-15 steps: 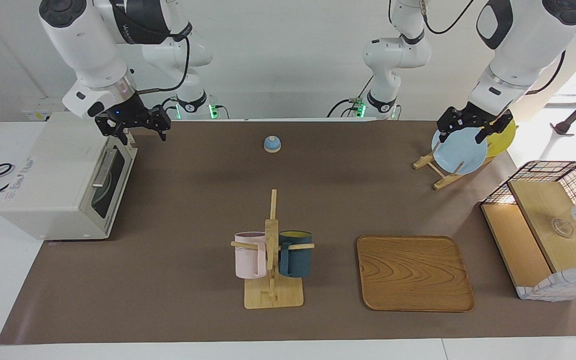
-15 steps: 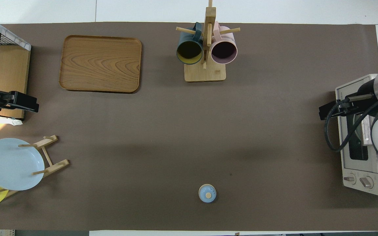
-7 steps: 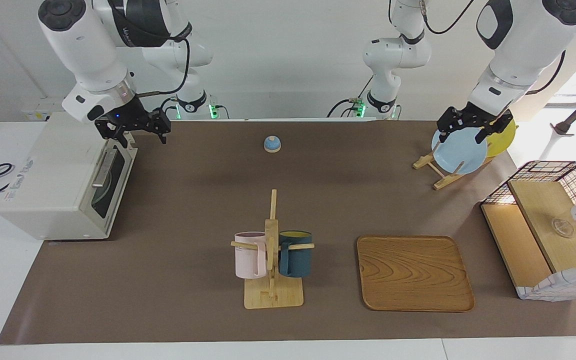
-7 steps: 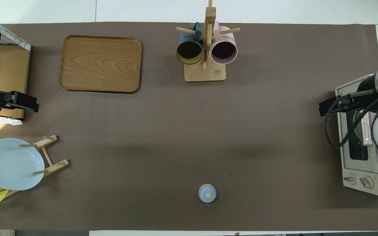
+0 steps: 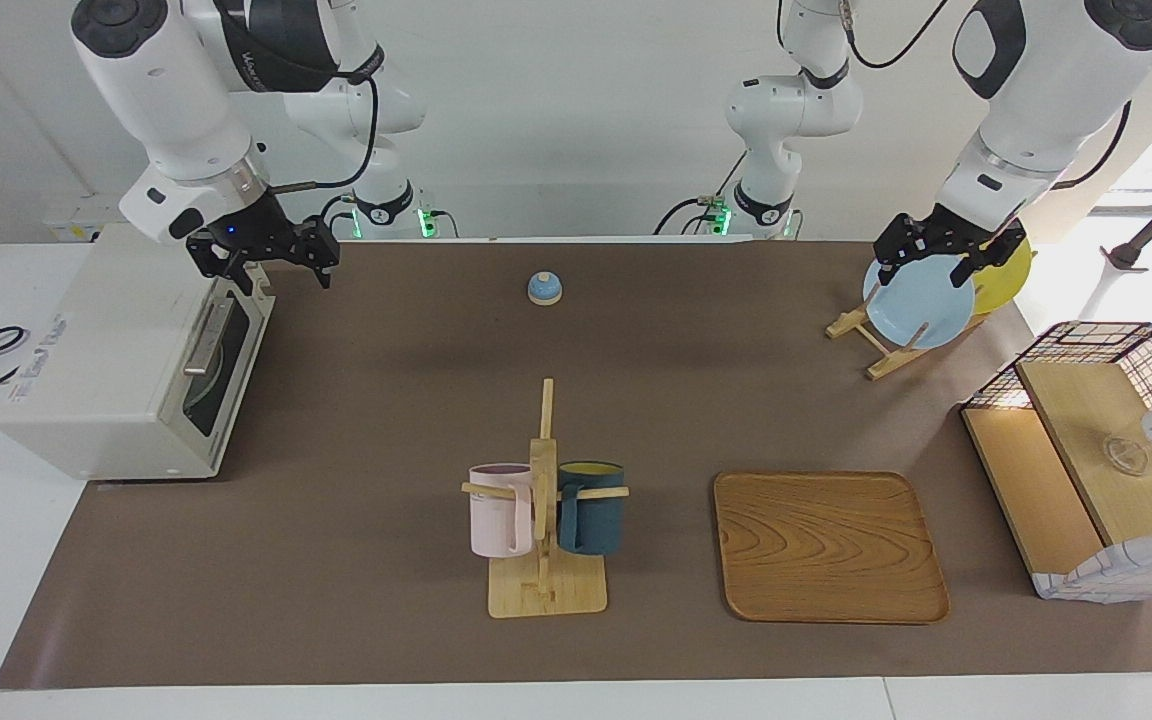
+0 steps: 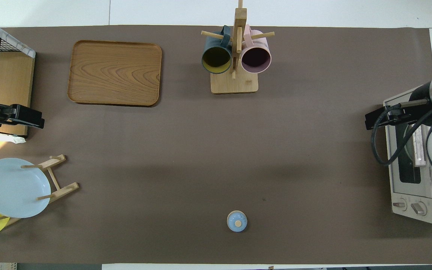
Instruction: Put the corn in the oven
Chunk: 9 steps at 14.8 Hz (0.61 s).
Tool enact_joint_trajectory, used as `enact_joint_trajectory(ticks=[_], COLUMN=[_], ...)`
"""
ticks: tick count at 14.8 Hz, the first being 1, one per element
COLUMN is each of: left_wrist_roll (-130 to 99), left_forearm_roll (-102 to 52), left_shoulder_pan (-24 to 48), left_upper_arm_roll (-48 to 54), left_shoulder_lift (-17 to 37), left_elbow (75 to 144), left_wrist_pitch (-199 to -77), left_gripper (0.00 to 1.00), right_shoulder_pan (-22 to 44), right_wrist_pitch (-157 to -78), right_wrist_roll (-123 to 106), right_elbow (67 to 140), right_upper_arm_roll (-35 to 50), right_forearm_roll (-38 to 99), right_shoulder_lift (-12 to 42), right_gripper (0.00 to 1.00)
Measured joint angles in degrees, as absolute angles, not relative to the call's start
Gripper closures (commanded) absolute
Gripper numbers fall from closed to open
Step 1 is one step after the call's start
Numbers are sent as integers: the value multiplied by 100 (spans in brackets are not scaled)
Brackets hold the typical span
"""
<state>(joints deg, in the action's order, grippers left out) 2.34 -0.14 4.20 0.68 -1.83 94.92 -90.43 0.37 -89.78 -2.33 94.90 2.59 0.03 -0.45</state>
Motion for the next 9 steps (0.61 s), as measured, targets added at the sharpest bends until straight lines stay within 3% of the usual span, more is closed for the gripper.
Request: enact_joint_trajectory(ticks=[9], left_wrist_roll=[234], left_forearm_roll=[-14], left_shoulder_pan=[420], left_upper_arm_roll=[68], left_shoulder_lift=[-183], left_elbow=[9492], left_wrist_pitch=[-9043], left_gripper=[0], right_shoulder_pan=[-33], right_wrist_pitch=[-8982], right_wrist_roll=[-190], right_elbow=[9410], right_upper_arm_roll=[246], right_forearm_roll=[5], right_shoulder_lift=[-36], right_gripper=[0])
